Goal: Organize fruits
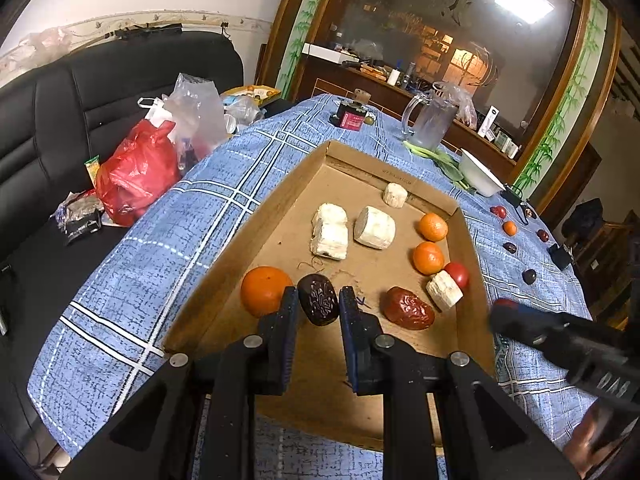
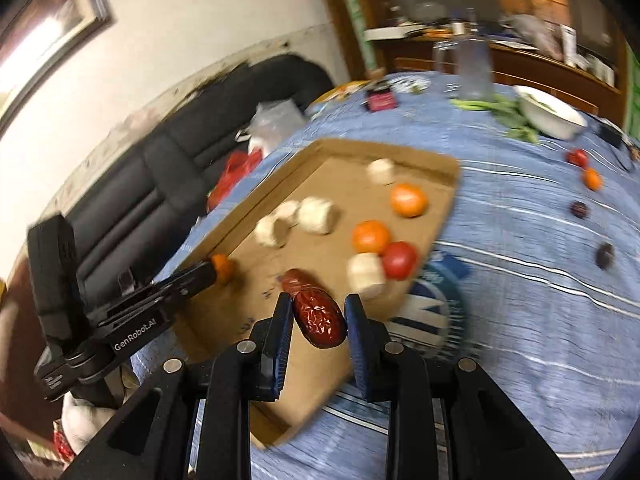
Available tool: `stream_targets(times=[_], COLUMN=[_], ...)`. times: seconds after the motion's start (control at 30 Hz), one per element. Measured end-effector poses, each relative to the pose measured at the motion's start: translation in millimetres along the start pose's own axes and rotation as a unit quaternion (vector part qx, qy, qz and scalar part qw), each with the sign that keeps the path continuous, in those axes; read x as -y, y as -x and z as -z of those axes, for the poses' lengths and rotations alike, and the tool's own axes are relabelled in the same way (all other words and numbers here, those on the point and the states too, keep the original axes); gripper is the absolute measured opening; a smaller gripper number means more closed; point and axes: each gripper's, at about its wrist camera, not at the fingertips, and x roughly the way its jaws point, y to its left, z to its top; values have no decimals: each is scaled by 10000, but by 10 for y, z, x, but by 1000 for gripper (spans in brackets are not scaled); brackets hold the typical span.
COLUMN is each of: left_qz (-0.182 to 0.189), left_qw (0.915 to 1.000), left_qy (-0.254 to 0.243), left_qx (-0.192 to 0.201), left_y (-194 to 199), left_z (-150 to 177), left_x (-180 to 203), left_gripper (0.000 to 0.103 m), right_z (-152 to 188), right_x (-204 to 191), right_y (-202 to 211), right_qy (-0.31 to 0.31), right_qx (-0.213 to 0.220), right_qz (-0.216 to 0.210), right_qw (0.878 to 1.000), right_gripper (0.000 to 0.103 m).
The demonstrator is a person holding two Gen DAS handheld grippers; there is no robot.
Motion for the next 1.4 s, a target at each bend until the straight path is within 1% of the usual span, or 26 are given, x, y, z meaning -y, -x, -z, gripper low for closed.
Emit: stream_targets(times=[0.1,0.27,0.43,0.47,0.5,0.57,0.63,0.67,0.73,0.8,0.83,0.87,0.9,0.93,0.97,1.0,1.03,1.13,1.2,1.33,1.4], left_qz=[63,130,131,134,131,143,170,177,182,115,43,-22,-122,-212,-322,-375,-388,-221,-181,-139,-136], left_qw=[10000,9999,9999,9999,9998,9997,9996,9996,9995,9996,9997,9996,9992,9987,9977,9966,9953,9903,9855,9755,9726], left_qy=[44,76,85,108,115,179,196,195,167,85,31,-44,-181,-297,-448,-581,-748,-1275,-1599,-2102,-2238], left_qx=[-2,-23,-17,-7,5,61,119,144,185,225,247,278,325,358,403,440,475,496,539,633,623], left_y=[-32,-59,-59,-55,-52,-15,38,68,128,206,239,279,328,368,413,449,492,582,636,733,748], left_z=[7,17,11,12,9,1,-15,-24,-47,-65,-67,-74,-70,-63,-47,-34,-3,106,177,332,386], left_x=[-43,-77,-73,-78,-76,-81,-72,-57,-28,47,99,149,247,333,456,552,679,1096,1370,1806,1954], left_gripper=[20,20,20,25,33,39,40,41,44,48,50,55,63,68,78,83,84,84,84,84,84], right_z=[46,113,138,145,153,167,195,208,237,278,304,319,340,364,388,413,429,496,568,711,802], right_x=[-99,-205,-263,-275,-303,-362,-404,-420,-439,-426,-394,-358,-292,-212,-155,-72,-6,194,318,549,683], right_y=[-187,-423,-510,-513,-519,-514,-459,-422,-323,-170,-77,-4,96,202,289,389,469,694,844,1071,1176], right_qy=[189,482,610,633,671,784,873,912,971,1003,991,957,870,746,634,478,349,2,-161,-463,-627], right_qx=[-128,-293,-355,-362,-362,-322,-249,-203,-91,100,218,311,426,542,625,711,765,925,1025,1177,1241], right_qz=[44,238,277,270,276,332,370,389,431,558,668,758,864,944,996,1059,1115,1257,1342,1405,1418], right_qw=[9997,9981,9971,9970,9967,9958,9952,9949,9943,9933,9926,9920,9915,9912,9910,9907,9902,9877,9855,9820,9801], right_gripper=[29,29,29,29,29,30,32,34,36,38,40,45,50,52,53,54,54,54,56,57,58])
